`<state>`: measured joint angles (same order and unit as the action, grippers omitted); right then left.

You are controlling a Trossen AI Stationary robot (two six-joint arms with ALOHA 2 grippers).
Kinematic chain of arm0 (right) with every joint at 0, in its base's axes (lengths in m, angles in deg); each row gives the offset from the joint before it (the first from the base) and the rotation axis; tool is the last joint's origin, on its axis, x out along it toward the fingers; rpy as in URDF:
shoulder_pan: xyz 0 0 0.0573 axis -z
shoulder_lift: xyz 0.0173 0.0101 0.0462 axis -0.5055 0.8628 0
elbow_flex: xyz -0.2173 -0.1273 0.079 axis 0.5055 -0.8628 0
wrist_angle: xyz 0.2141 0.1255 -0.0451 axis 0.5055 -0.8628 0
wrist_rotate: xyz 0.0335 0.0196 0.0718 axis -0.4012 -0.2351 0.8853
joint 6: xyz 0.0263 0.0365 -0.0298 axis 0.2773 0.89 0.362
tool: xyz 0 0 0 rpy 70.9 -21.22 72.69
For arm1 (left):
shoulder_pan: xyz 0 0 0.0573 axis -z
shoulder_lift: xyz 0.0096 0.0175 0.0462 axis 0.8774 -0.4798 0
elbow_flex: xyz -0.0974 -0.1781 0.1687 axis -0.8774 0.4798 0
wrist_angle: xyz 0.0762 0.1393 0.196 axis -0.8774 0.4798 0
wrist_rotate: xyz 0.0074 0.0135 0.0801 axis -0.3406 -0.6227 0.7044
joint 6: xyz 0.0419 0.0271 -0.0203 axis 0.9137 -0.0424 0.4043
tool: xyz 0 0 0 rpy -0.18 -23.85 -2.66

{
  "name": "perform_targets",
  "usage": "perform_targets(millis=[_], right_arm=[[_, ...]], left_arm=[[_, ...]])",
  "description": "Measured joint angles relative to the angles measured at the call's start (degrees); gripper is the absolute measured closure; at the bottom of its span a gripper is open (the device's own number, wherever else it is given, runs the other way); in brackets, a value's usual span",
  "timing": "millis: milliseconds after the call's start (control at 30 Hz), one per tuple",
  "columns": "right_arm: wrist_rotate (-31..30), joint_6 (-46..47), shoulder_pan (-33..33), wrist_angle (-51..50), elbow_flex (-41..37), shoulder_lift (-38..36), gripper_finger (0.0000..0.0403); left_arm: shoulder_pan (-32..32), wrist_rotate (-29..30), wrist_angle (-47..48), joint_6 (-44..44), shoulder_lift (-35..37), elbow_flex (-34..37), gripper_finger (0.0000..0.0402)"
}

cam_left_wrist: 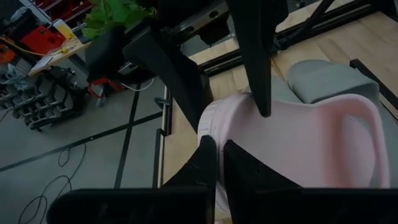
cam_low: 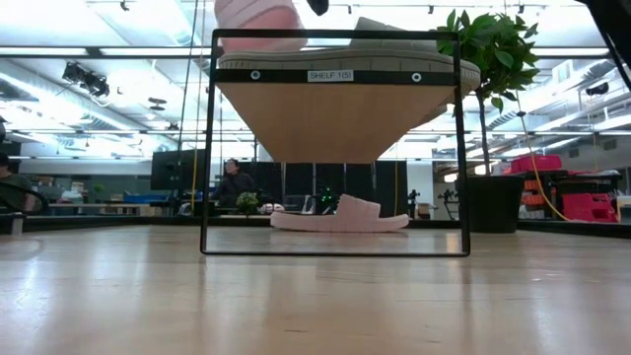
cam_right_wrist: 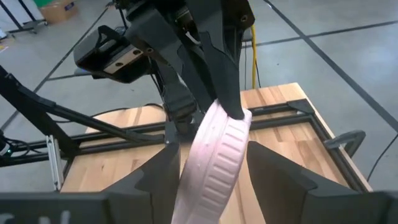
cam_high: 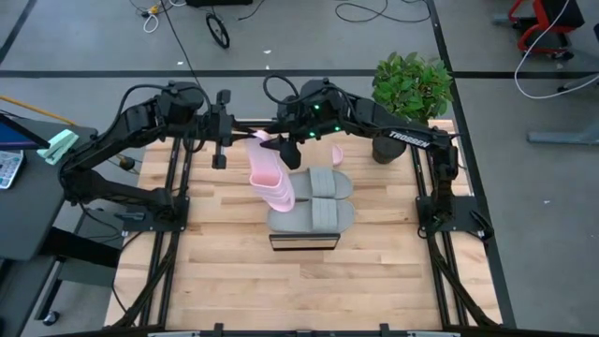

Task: Pick and place slides into the shelf
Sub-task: Put the bottom pink slipper on the shelf

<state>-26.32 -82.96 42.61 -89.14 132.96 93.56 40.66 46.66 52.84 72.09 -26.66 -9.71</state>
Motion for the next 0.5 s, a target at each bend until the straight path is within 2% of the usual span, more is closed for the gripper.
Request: perform_targets(millis=[133, 333, 500], right_arm=[[0.19, 0.21, 0.38, 0.78, 0.00, 0.30, 0.0240], [-0.16, -0.78, 0.45, 1.46, 0.00, 0.30, 0.0334], [-0.16, -3.40, 0.45, 1.70, 0.00, 0.30, 0.0336]], left_arm=[[0.00, 0.24, 0.06, 0.13, 0.02, 0.00, 0.0386], [-0.02, 0.26, 0.02, 0.37, 0.07, 0.00, 0.0384], [-0.02, 0.21, -0.02, 0.45, 0.11, 0.00, 0.0382]])
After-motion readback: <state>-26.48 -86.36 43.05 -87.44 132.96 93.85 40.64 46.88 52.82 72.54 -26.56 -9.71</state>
